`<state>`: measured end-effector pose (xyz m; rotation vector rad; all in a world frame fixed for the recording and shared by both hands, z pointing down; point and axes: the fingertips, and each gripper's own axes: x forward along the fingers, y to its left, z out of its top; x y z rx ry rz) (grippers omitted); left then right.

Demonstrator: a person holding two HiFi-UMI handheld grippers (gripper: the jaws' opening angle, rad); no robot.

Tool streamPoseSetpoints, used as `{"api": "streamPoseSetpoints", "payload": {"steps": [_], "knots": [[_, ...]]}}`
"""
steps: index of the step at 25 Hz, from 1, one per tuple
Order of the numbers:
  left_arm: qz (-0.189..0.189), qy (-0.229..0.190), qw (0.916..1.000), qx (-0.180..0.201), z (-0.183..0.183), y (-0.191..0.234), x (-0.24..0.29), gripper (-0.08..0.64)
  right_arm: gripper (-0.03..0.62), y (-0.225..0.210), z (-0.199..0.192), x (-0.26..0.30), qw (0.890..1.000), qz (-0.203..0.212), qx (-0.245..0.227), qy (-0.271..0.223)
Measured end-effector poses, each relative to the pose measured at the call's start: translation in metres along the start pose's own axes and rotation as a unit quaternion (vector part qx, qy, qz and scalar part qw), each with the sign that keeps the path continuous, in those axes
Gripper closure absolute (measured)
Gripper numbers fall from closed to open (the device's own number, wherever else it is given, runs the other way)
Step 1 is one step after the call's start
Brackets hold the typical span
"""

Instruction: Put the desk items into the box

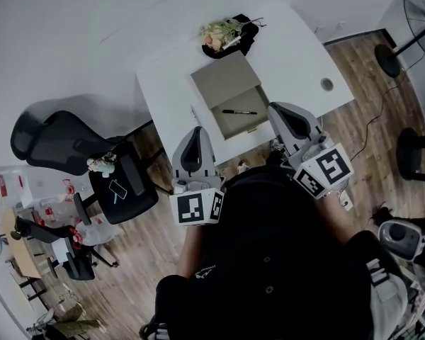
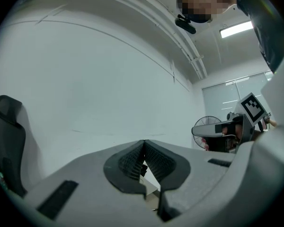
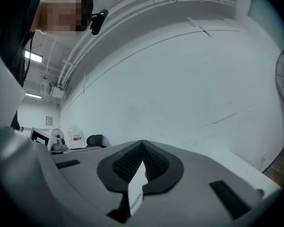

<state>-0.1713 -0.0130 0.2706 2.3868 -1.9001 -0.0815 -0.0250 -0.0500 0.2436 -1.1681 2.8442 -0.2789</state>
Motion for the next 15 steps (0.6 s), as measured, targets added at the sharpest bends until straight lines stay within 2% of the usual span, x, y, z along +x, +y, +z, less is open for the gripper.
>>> {"api": "streamPoseSetpoints", "payload": {"steps": [15], "knots": [[-0.009,0.015,0.9998,0.001,-0.015,-0.014,-0.005,0.552,0.594,-0.012,-0.015,-0.015,1.0,-0.022,0.011,0.018]]}}
